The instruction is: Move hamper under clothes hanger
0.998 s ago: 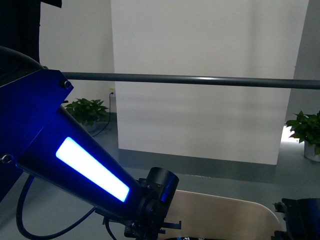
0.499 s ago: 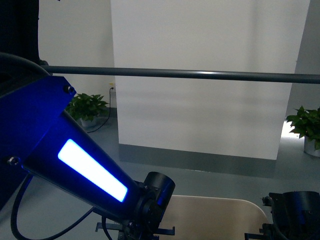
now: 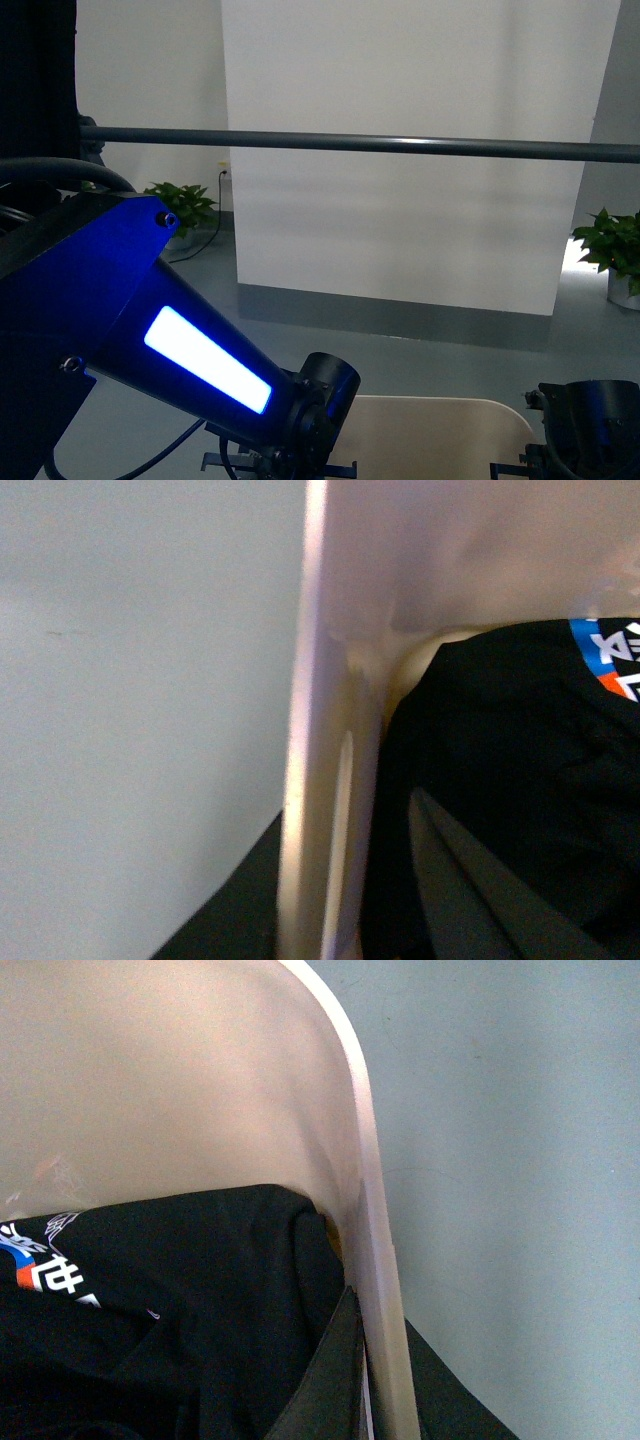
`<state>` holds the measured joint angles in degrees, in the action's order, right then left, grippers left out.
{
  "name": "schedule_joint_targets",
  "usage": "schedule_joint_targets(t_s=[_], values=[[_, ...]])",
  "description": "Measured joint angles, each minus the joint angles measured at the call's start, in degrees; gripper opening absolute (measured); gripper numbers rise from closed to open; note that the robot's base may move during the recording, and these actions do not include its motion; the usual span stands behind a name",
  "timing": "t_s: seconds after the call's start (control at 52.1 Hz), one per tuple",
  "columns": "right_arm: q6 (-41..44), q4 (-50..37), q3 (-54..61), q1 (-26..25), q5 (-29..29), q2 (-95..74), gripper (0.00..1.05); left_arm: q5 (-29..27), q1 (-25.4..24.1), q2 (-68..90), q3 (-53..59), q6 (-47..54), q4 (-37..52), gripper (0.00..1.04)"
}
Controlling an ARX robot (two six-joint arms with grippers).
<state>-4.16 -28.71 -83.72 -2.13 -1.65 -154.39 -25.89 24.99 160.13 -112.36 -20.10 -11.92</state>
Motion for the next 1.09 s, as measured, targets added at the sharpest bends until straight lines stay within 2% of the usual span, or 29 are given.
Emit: schedule_joint_targets(t_s=[0.058, 0.288, 0.46, 1.094], values=[[0.0, -0.04, -0.04, -0.04, -0.04, -0.09, 0.03, 0.11, 0.11, 0.0, -0.07, -0.55, 0.92, 0.46], [-0.02, -0.11, -0.13, -0.13, -0.17, -0.13, 0.03, 0.11, 0.24, -0.46, 0.48, -1.4, 4.13, 0.7], [-0.11, -0.22, -0.13, -0.13, -0.2, -0.15, 0.03, -0.07, 0.52, -4.59, 3.15, -1.53, 8.04, 1.0], [-0.2, -2.64, 1.92, -0.15, -0.46, 0.46, 0.03, -5.4, 3.3, -21.68, 17.92, -0.83, 24.04, 0.98]])
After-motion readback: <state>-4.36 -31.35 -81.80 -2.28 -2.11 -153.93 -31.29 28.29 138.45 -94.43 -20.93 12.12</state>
